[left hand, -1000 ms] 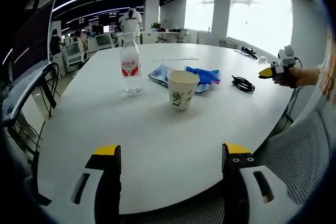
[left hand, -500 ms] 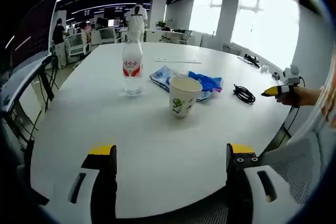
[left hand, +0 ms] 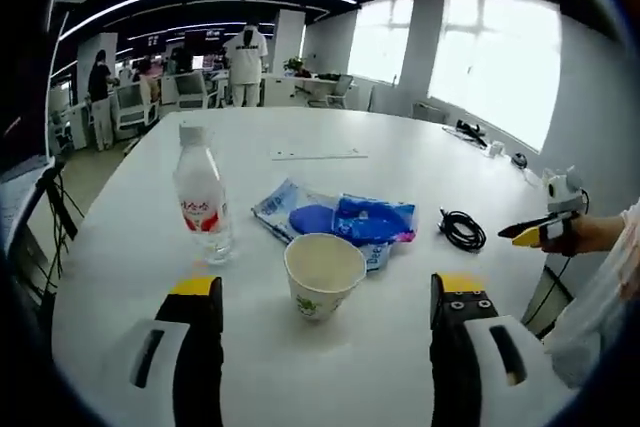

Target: Arrange the tabletop items into an orderly group along one side of the table until the central work area is clear of visible clutter.

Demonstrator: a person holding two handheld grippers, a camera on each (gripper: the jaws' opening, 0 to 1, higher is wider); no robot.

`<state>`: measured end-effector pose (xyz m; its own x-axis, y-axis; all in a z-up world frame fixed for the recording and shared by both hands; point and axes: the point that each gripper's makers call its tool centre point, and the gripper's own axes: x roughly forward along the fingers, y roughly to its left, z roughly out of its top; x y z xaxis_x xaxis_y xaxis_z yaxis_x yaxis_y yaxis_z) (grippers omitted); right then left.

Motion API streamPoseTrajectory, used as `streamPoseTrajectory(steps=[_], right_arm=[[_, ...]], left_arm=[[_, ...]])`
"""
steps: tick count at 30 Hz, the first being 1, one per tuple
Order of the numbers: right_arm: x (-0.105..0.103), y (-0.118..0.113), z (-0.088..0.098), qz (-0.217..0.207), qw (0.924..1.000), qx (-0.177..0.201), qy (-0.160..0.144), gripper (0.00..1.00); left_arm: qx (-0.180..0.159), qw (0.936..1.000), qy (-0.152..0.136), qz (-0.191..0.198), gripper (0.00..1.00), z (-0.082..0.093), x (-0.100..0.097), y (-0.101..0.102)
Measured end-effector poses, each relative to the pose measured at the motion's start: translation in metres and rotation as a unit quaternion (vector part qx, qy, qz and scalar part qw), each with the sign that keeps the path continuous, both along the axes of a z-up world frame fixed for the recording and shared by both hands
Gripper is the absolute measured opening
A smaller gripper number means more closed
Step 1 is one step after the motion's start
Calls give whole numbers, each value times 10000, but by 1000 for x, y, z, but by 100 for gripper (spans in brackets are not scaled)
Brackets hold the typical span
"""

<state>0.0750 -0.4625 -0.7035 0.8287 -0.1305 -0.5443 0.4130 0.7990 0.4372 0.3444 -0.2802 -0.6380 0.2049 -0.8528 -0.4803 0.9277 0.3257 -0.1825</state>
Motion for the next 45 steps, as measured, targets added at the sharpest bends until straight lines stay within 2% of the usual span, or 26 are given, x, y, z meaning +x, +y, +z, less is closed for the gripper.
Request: streamPoseTrajectory(steps=[3, 6, 9, 13, 16, 19, 20, 22, 26, 28, 31, 36, 39, 42, 45], right_arm=[[1, -1, 2, -25, 10000, 32, -26, 79], [4, -3, 1, -17, 10000, 62, -21, 78], [11, -1, 2, 30, 9999, 110, -35, 77], [22, 0, 3, 84, 9998, 145, -58, 74], [32, 0, 4, 135, 9997, 186, -80, 72], [43, 1, 6, 228, 9995, 203, -102, 71], [47, 2, 7, 289, 9993, 213, -122, 70], [53, 0, 7, 339, 9990, 243, -139, 66], [70, -3, 12, 368, 9984, 338, -263, 61], [78, -3, 12, 395, 9983, 341, -260, 60], [95, -2, 12, 439, 9979, 403, -266, 56], [123, 3, 7, 438, 9968, 627, -227, 49], [141, 7, -1, 506, 9961, 714, -124, 46], [155, 5, -9, 481, 9961, 739, -24, 41], [165, 4, -19, 408, 9951, 903, 68, 36]], left_arm=[[1, 10000, -67, -42, 84, 6, 2, -17], [227, 9991, -269, -246, 79, 6, 6, -33], [418, 9979, -251, -436, 74, 5, 9, -52], [513, 9968, -293, -544, 73, 5, 15, -76], [647, 9956, -248, -631, 73, -1, 18, -93], [740, 9938, 20, -827, 71, -10, 11, -110], [807, 9927, 41, -891, 70, -14, 10, -115], [1160, 9882, -79, -996, 66, -26, 12, -118], [1293, 9858, 14, -1072, 64, -35, 14, -136], [1467, 9836, 64, -1049, 62, -41, 17, -140], [1846, 9763, 128, -1126, 58, -58, 20, -140], [1994, 9729, 257, -1145, 50, -73, 22, -147], [2027, 9713, 508, -1134, 47, -80, 19, -151], [2014, 9720, 492, -1107, 48, -83, 20, -155], [2093, 9692, 620, -1144, 43, -89, 17, -157]])
